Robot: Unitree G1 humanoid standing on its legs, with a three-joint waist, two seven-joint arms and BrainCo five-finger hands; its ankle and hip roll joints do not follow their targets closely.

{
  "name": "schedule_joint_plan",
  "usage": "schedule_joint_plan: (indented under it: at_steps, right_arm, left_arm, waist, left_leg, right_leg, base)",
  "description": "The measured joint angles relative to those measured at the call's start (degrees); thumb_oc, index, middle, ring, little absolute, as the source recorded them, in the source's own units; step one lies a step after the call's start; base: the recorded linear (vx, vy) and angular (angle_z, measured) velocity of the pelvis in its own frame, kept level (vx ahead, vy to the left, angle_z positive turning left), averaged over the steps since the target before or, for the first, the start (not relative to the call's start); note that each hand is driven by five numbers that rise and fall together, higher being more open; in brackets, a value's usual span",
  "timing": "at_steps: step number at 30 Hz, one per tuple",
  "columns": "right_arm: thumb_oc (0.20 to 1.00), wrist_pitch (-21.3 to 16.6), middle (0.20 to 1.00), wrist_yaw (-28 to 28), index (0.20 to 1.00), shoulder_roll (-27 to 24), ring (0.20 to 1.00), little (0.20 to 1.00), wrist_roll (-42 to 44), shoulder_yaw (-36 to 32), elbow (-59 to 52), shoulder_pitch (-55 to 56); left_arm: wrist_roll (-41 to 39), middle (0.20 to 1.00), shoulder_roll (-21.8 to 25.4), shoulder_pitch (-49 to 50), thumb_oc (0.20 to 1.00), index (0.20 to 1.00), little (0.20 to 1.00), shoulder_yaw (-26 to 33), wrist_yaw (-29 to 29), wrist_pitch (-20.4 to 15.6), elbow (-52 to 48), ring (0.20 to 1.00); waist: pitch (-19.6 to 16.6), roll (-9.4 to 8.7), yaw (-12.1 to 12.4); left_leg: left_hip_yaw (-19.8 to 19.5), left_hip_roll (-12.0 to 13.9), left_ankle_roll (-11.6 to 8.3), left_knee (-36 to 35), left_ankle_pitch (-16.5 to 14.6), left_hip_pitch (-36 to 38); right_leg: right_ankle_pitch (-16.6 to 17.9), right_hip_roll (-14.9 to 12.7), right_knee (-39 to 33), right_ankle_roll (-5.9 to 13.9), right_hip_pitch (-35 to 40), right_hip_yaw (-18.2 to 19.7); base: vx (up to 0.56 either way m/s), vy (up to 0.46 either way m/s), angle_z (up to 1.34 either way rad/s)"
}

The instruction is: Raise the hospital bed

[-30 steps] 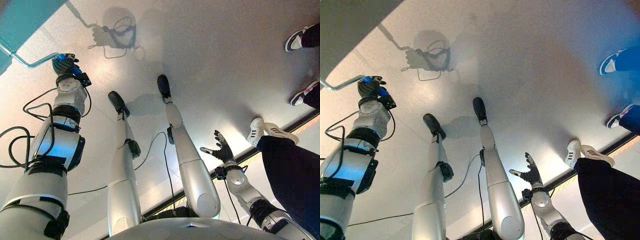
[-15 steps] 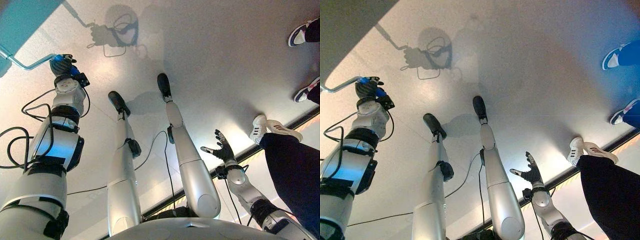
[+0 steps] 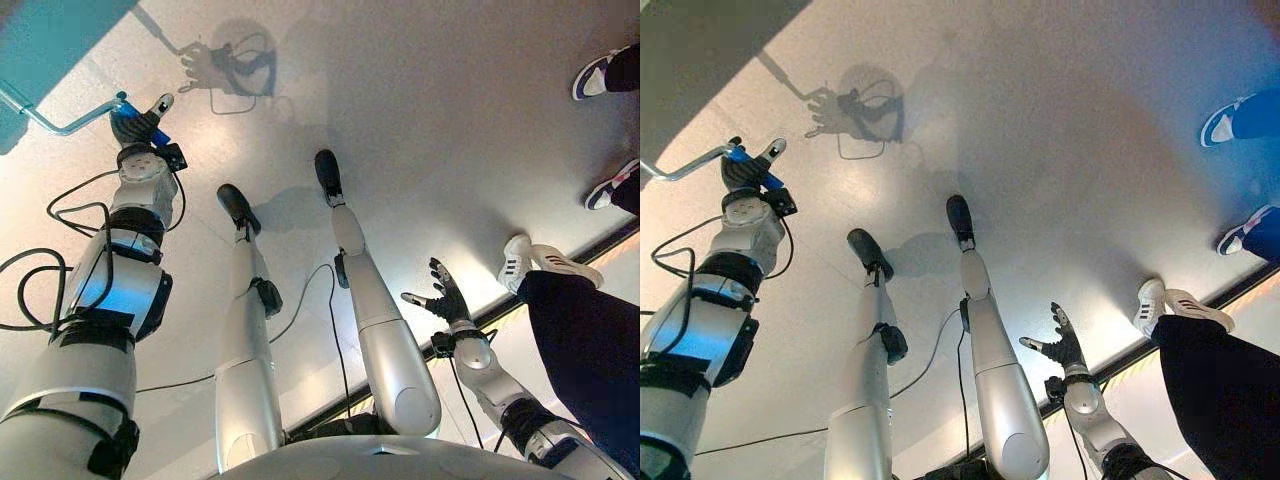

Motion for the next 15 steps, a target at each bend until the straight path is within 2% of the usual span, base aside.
schedule_joint_plan:
  at_steps: [15]
  right_arm:
    - [1.0, -0.04, 1.0, 0.06, 1.0, -0.14, 1.0, 1.0, 0.0, 0.41, 0.48, 0.0]
  left_arm:
    - [0.42, 1.0, -2.93, -0.07, 1.0, 1.0, 1.0, 0.0, -0.82, -0.06, -0.65, 1.0]
  waist:
    - [0.0, 0.0, 0.61]
  left_leg:
    - [-2.77, -0.17, 0.07, 0.0, 0.61, 1.08]
  right_leg:
    - [-0.17, -0.47, 0.05, -0.02, 2.39, -2.54]
  base:
    - [-0.02, -0.002, 0.06]
